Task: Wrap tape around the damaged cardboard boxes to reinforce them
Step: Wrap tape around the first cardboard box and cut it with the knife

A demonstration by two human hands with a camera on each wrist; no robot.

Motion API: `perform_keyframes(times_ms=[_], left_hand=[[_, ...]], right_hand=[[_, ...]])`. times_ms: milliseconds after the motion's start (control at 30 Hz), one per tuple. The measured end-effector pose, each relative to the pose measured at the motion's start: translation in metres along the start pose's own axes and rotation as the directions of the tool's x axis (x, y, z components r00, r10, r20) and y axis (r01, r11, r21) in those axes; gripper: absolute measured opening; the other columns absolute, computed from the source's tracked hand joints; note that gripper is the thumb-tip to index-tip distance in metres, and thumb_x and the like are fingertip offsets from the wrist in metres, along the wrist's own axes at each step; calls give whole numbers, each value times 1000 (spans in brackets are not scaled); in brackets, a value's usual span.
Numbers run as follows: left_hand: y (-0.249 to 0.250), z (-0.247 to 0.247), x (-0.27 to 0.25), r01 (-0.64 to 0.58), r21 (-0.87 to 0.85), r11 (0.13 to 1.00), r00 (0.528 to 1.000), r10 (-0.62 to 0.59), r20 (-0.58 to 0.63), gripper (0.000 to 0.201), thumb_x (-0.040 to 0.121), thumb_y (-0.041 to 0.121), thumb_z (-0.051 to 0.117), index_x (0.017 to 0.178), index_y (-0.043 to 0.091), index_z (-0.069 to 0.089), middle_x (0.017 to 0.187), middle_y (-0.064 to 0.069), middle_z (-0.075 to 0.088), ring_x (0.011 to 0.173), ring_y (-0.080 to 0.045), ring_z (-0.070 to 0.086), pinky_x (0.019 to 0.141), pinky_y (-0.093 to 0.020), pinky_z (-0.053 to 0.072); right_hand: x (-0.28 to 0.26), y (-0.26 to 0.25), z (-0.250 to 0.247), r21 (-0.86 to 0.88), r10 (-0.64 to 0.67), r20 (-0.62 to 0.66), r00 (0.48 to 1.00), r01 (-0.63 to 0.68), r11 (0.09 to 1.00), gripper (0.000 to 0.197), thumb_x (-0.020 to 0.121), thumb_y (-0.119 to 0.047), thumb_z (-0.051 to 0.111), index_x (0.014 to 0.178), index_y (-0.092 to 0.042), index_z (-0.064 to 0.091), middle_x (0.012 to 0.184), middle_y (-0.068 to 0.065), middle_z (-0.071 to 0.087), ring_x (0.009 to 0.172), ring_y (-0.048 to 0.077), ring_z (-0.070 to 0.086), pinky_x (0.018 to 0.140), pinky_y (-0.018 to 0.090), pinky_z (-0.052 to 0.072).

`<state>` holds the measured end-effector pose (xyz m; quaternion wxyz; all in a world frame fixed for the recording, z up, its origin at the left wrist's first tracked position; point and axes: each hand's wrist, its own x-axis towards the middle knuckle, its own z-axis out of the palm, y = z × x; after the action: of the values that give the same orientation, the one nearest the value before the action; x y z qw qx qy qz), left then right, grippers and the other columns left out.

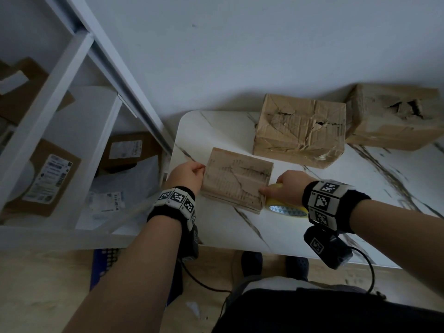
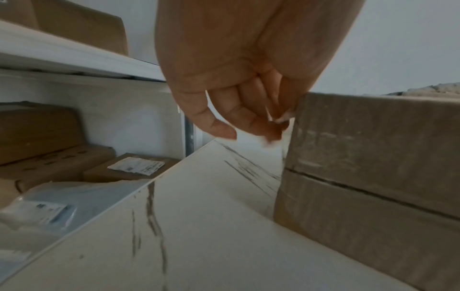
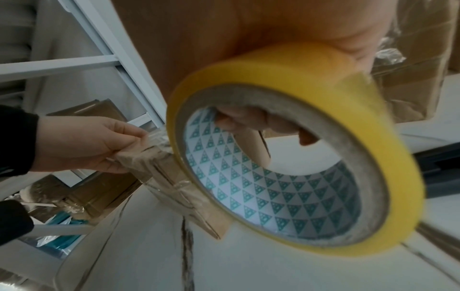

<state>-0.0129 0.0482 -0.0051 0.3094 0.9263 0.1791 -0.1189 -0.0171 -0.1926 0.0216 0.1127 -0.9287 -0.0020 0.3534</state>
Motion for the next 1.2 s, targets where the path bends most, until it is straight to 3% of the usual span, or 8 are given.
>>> perform_keyframes(times_ms=[100,267,400,600,733,867,1000,1200], left_hand=[[-9,-3,0,76,105,992,994,-84,76,47,91,26,57,136,19,48,138,-11,50,125,-31,47,102,-39,41],[-5,0,-17,-43,35,998,997,45,-54,33,100,23,41,127,11,56,126,-10,58,115,-28,54,95,-36,43],[12,15,-30,-81,-19,997,994,82,72,39,102,30,32,123,5,54,113,-15,61,107,-33,56,86,-34,44],[12,8,-27,80,-133,988,970,-46,239,48,103,35,28,135,5,46,137,-16,49,125,-30,46,106,-34,36],[15,10,-29,118,-104,988,961,-87,261,52,103,38,26,137,4,44,139,-17,47,127,-31,44,105,-33,33],[28,17,-34,-103,238,966,995,102,16,53,101,36,28,147,9,24,154,-14,23,141,-28,23,115,-39,20],[44,45,-50,-354,523,775,935,285,211,62,100,46,13,150,20,-12,158,1,-19,144,-15,-18,116,-40,-12],[41,52,-53,-401,590,701,916,302,264,67,96,53,4,144,17,-25,152,0,-31,142,-15,-25,117,-42,-13]], right_hand=[[1,0,1,-3,4,-4,1000,-4,1000,65,86,-65,45,101,-6,68,97,11,66,78,21,54,70,30,44],[4,0,2,-3,2,0,1000,-2,1000,61,85,-66,46,93,-9,67,81,4,58,76,20,54,66,28,42],[5,-1,3,-1,-9,-3,1000,9,1000,59,86,-63,46,88,-8,67,73,3,55,74,20,53,64,28,40],[6,0,4,-7,-20,-3,1000,20,1000,58,86,-64,47,85,-8,65,70,3,53,71,19,51,57,27,38],[6,2,4,-12,-25,3,1000,25,1000,55,86,-64,46,71,-12,57,67,1,51,66,17,50,53,26,36],[6,1,3,-7,-32,18,999,32,999,53,87,-64,45,65,-16,51,67,1,52,62,14,48,54,27,37],[5,2,4,-11,-41,17,999,41,999,53,87,-64,45,65,-16,51,68,1,52,63,14,49,54,26,36],[5,3,4,12,-53,40,998,52,999,54,86,-65,44,66,-16,50,70,2,53,67,17,51,59,27,39]])
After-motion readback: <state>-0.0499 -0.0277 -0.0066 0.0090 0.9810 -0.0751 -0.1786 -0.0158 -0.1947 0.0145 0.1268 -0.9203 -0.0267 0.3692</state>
